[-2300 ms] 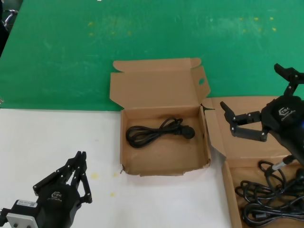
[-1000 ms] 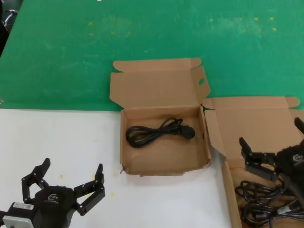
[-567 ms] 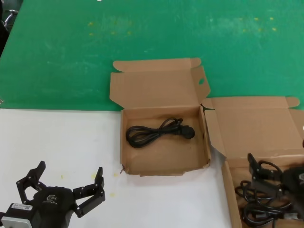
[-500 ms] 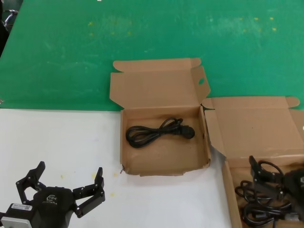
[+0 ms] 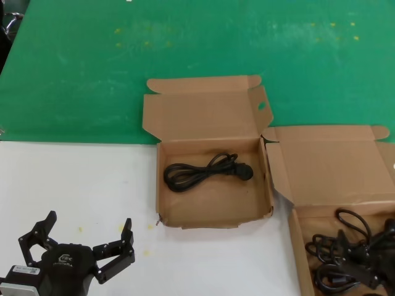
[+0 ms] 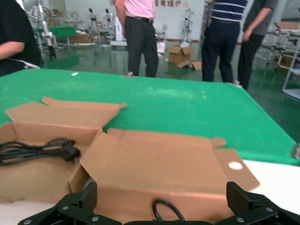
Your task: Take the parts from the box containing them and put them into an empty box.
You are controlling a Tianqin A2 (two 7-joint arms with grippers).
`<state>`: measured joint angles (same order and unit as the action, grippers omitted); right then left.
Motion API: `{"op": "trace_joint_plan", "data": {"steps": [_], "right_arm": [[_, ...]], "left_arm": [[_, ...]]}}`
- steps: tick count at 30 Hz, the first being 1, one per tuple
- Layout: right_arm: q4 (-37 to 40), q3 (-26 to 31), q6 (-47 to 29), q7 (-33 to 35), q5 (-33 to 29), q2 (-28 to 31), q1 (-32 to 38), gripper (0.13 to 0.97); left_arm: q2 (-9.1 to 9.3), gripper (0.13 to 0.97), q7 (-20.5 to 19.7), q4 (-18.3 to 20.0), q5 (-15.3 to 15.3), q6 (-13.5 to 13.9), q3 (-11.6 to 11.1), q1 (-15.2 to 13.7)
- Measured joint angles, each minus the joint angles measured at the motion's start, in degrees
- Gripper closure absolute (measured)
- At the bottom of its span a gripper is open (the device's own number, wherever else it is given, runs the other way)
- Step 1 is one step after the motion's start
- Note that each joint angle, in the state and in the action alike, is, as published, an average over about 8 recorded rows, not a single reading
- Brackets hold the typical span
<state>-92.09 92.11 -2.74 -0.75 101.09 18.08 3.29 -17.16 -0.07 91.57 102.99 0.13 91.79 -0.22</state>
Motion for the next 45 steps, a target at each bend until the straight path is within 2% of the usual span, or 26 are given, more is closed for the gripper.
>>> {"op": "trace_joint_plan", "data": {"steps": [9, 45], "right_arm": [[0.29, -0.30, 1.90, 0.53, 1.41, -0.62, -2.27, 0.129], [0.30, -0.32, 1.99, 0.54, 1.48, -0.65, -2.38, 0.129]], "left_arm": [[-0.02, 0.132, 0.05, 0.07, 0.10, -0.09, -0.08, 0.15], [-0.02, 0.132, 0.05, 0.07, 0.10, -0.09, -0.09, 0.16]]}}
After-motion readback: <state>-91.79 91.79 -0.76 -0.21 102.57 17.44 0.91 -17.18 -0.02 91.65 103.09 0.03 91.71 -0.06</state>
